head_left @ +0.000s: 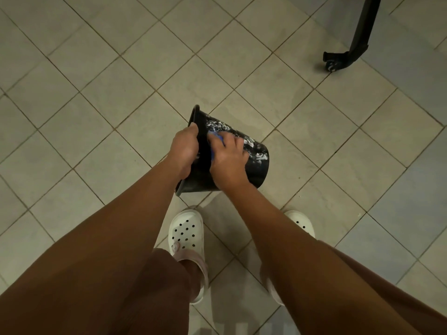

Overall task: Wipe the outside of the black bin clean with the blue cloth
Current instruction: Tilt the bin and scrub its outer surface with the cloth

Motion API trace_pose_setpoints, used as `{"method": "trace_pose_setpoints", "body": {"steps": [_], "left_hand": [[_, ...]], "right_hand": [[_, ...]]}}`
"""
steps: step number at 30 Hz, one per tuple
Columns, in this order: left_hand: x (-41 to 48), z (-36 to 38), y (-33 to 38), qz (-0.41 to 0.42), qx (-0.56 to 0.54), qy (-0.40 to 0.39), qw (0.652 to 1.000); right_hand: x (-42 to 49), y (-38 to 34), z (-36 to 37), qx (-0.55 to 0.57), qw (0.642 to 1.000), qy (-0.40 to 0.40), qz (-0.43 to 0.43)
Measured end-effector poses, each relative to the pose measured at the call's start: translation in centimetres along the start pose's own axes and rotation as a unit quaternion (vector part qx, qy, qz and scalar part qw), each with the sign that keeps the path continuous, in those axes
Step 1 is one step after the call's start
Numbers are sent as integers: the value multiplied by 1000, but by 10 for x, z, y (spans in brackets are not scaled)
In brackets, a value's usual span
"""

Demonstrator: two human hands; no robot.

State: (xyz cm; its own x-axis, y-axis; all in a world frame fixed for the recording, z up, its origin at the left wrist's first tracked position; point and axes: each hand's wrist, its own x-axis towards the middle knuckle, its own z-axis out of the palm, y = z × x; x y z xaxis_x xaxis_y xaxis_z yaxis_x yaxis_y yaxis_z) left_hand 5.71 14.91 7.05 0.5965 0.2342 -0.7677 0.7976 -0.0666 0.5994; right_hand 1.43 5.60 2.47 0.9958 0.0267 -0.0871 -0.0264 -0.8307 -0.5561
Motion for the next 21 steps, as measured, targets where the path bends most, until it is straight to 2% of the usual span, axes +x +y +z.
{"method": "trace_pose_setpoints", "body": {"steps": [4, 8, 10, 16, 18, 21], "left_hand": [[2, 2, 0, 24, 12, 10, 1000], [4, -4, -3, 44, 53, 14, 997], [3, -5, -5, 68, 60, 8, 996], [4, 0, -2, 98, 88, 18, 991], [6, -2, -3, 98, 104, 18, 990], [5, -6, -5, 106, 121, 12, 987]], "right_hand": [[-14, 2, 0, -23, 997, -10, 68], [-17, -14, 5, 4, 1000, -14, -15], [-6, -2, 2, -2, 1000, -5, -22], [-13, 17, -4, -29, 992, -25, 123], [-23, 4, -1, -17, 994, -31, 107], [-18, 0, 0, -17, 999, -33, 23]]}}
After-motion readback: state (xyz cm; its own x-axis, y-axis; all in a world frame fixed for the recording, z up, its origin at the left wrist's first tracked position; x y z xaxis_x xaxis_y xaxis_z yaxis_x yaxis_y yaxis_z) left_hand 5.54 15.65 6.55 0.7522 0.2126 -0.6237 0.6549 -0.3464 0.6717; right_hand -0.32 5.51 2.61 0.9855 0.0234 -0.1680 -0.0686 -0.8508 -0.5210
